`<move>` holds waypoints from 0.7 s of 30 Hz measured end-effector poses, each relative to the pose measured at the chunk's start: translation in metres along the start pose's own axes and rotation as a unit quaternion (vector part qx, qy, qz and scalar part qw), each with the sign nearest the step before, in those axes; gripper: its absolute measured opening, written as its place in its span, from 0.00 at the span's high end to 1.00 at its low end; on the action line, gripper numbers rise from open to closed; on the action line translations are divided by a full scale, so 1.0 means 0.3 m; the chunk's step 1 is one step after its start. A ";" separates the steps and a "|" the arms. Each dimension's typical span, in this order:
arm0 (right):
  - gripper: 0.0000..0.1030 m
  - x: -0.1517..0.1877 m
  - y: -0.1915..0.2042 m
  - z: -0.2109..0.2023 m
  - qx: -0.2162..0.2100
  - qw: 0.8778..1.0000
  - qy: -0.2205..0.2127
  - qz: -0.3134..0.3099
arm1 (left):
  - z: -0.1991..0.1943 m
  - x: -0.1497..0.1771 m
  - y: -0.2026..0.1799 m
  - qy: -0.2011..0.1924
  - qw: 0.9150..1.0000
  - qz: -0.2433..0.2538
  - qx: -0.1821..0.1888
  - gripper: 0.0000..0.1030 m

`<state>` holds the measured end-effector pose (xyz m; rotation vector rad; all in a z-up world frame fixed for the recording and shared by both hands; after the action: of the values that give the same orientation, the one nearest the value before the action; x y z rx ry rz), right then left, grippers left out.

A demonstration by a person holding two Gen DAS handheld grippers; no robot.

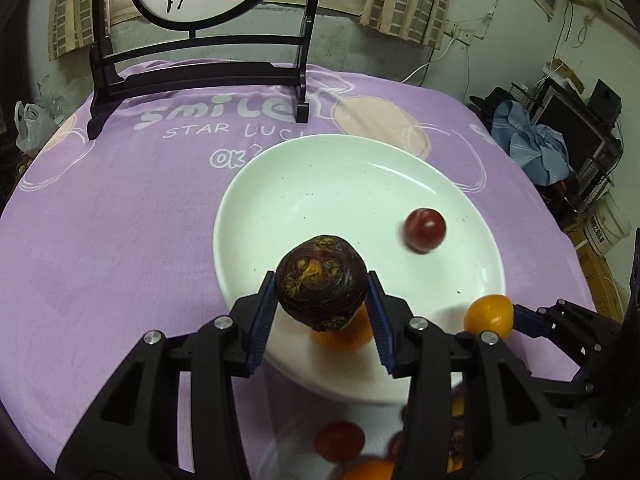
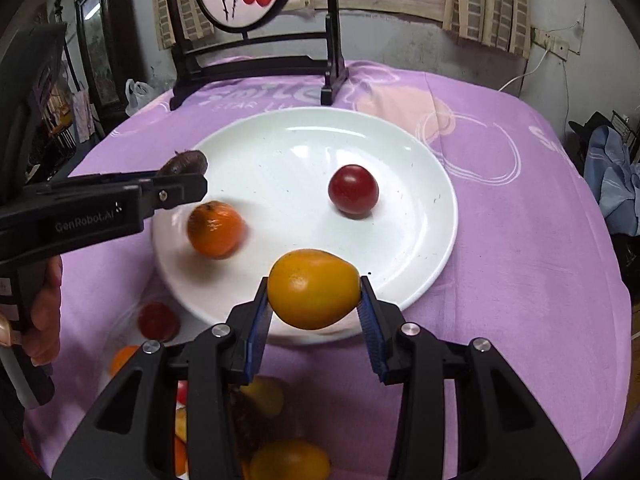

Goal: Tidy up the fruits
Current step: 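Carry passion fruit and yellow tomato to the plate and release both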

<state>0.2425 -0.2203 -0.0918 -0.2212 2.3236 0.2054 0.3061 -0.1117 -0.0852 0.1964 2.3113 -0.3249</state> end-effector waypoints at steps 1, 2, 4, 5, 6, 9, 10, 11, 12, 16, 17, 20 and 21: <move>0.59 0.000 -0.003 0.011 0.000 1.000 0.001 0.003 | 0.014 -0.001 -0.001 0.002 1.000 0.002 -0.003 0.57; 0.59 0.000 -0.007 0.021 0.001 1.000 0.002 0.009 | 0.034 -0.002 0.002 0.006 1.000 0.002 -0.007 0.56; 0.58 0.000 -0.006 0.032 -0.002 1.000 0.000 0.015 | 0.057 -0.004 0.012 0.012 1.000 -0.001 -0.012 0.55; 0.53 -0.004 -0.009 0.034 -0.003 1.000 0.000 0.021 | 0.062 -0.006 0.015 0.013 1.000 -0.003 -0.015 0.40; 0.51 -0.009 -0.013 0.027 -0.003 1.000 -0.006 0.028 | 0.058 -0.011 0.019 0.010 1.000 -0.008 -0.019 0.23; 0.43 -0.026 -0.014 -0.028 -0.027 0.998 -0.032 0.056 | 0.001 -0.037 0.022 -0.023 0.999 -0.019 -0.014 0.17; 0.41 -0.030 -0.019 -0.042 -0.023 0.997 -0.036 0.059 | -0.018 -0.036 0.023 -0.024 0.999 -0.021 -0.012 0.16; 0.41 -0.027 -0.027 -0.064 -0.018 0.997 -0.039 0.063 | -0.030 -0.033 0.028 -0.023 0.999 -0.023 -0.015 0.16; 0.41 -0.021 -0.028 -0.084 -0.022 0.997 -0.040 0.069 | -0.051 -0.024 0.035 -0.024 0.999 -0.027 -0.018 0.16; 0.40 0.030 -0.033 -0.163 -0.021 0.995 -0.038 0.092 | -0.142 0.037 0.044 -0.026 0.999 -0.027 -0.018 0.14; 0.38 0.048 -0.031 -0.177 -0.020 0.995 -0.035 0.095 | -0.175 0.066 0.048 -0.028 0.999 -0.023 -0.024 0.13; 0.38 0.126 -0.011 -0.224 -0.008 0.996 -0.021 0.083 | -0.244 0.154 0.053 -0.024 0.999 -0.011 -0.030 0.13; 0.38 0.150 -0.006 -0.238 -0.005 0.997 -0.018 0.075 | -0.267 0.192 0.052 -0.018 0.999 -0.004 -0.033 0.13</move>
<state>0.1625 -0.2418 -0.0757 -0.0466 2.3054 0.2926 0.2153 -0.0709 -0.0766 0.1476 2.2833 -0.2539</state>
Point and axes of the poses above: each gripper's, at about its wrist camera, not at the fingertips, and z roughly the way its jaws point, y to its left, x to its underside, the point moved 10 cm from there along z, roughly the way its jaws point, and after that the axes turned 8 degrees about -y, right-handed, at the moved point
